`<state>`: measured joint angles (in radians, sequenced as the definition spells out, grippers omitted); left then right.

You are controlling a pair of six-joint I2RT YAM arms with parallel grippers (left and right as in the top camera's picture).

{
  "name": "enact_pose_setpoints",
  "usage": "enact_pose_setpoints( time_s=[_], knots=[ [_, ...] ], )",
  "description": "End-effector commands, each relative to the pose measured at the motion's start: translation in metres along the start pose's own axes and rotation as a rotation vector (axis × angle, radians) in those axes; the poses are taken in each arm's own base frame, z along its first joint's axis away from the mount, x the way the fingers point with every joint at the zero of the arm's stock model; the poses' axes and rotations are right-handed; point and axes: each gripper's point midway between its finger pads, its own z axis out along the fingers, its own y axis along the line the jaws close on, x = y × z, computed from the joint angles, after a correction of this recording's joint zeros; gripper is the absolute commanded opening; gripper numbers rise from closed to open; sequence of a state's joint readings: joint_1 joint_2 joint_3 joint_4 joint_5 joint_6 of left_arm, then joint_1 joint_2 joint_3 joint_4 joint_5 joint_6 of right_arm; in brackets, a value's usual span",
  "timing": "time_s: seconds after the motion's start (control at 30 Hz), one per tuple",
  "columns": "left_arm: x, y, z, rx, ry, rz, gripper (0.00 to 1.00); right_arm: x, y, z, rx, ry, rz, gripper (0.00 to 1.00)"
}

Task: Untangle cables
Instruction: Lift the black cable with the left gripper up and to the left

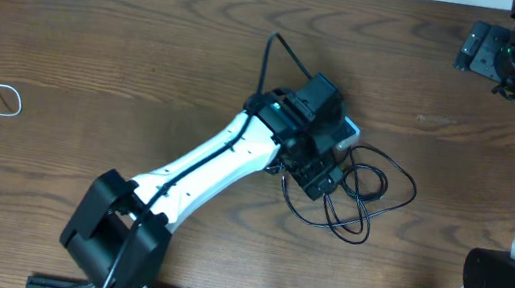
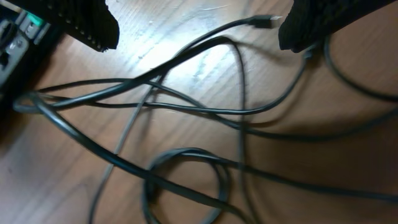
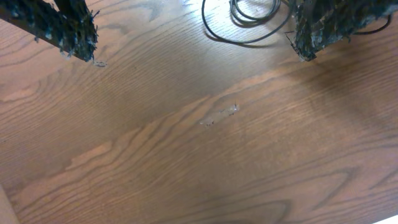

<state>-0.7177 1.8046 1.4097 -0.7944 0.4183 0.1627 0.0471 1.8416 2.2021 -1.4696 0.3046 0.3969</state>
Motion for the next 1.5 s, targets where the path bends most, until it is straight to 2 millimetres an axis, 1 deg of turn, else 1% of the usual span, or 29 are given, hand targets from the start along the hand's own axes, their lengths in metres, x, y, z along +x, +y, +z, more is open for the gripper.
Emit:
enact_pose_setpoints(
  time_s=[0.0, 0.07, 0.13, 0.2, 0.23, 0.3, 0.4, 0.43, 0.5, 0.53, 0.57, 0.67, 0.77, 0.9, 1.0, 1.03, 1.1, 1.17, 1.27, 1.33, 1.47],
  knots=[
    [0.008, -0.008, 0.022, 0.053, 0.056, 0.032, 0.87, -0.003, -0.003, -0.005, 0.008, -0.017, -0.009, 0.99],
    [0.012, -0.006, 0.034, 0.057, 0.083, 0.027, 0.87, -0.003, -0.003, -0.005, 0.008, -0.017, -0.009, 0.99],
    [0.011, -0.002, 0.043, 0.050, 0.089, 0.025, 0.86, -0.003, -0.003, -0.005, 0.008, -0.017, -0.009, 0.99],
    [0.009, 0.010, 0.049, -0.001, 0.086, 0.030, 0.68, -0.003, -0.003, -0.005, 0.008, -0.017, -0.009, 0.99],
    [0.007, 0.014, 0.050, -0.023, 0.082, 0.033, 0.61, -0.003, -0.003, -0.005, 0.008, -0.017, -0.009, 0.99],
    [0.004, 0.017, 0.050, -0.043, 0.068, 0.034, 0.50, -0.003, -0.003, -0.005, 0.008, -0.017, -0.009, 0.99],
    [-0.003, 0.016, 0.045, -0.047, 0.037, 0.005, 0.36, -0.003, -0.003, -0.005, 0.008, -0.017, -0.009, 0.99],
    [-0.005, 0.016, 0.042, -0.047, 0.027, -0.001, 0.29, -0.003, -0.003, -0.005, 0.008, -0.017, -0.009, 0.99],
    [-0.010, 0.013, 0.035, -0.049, 0.004, -0.011, 0.19, -0.003, -0.003, -0.005, 0.008, -0.017, -0.009, 0.99],
    [-0.016, 0.011, 0.027, -0.051, -0.021, -0.028, 0.10, -0.003, -0.003, -0.005, 0.008, -0.017, -0.009, 0.99],
    [-0.020, 0.008, 0.020, -0.051, -0.040, -0.039, 0.08, -0.003, -0.003, -0.005, 0.008, -0.017, -0.009, 0.99],
    [-0.033, 0.000, -0.004, -0.051, -0.110, -0.070, 0.08, -0.003, -0.003, -0.005, 0.008, -0.017, -0.009, 0.99],
    [-0.046, -0.015, -0.039, -0.035, -0.201, -0.047, 0.08, -0.003, -0.003, -0.005, 0.008, -0.017, -0.009, 0.99],
    [-0.063, -0.037, -0.101, -0.032, -0.373, -0.010, 0.08, -0.003, -0.003, -0.005, 0.008, -0.017, -0.009, 0.99],
    [-0.072, -0.058, -0.158, -0.028, -0.543, 0.053, 0.07, -0.003, -0.003, -0.005, 0.008, -0.017, -0.009, 0.99],
    [-0.074, -0.065, -0.177, -0.028, -0.597, 0.073, 0.07, -0.003, -0.003, -0.005, 0.008, -0.017, -0.009, 0.99],
    [-0.072, -0.076, -0.207, -0.027, -0.678, 0.103, 0.08, -0.003, -0.003, -0.005, 0.008, -0.017, -0.009, 0.99],
    [-0.066, -0.085, -0.229, -0.027, -0.730, 0.123, 0.07, -0.003, -0.003, -0.005, 0.008, -0.017, -0.009, 0.99],
    [-0.054, -0.093, -0.249, -0.017, -0.765, 0.110, 0.08, -0.003, -0.003, -0.005, 0.008, -0.017, -0.009, 0.99],
    [-0.052, -0.094, -0.250, -0.010, -0.763, 0.091, 0.08, -0.003, -0.003, -0.005, 0.008, -0.017, -0.009, 0.99],
    [-0.051, -0.092, -0.244, -0.002, -0.741, 0.060, 0.08, -0.003, -0.003, -0.005, 0.008, -0.017, -0.009, 0.99]
  ],
)
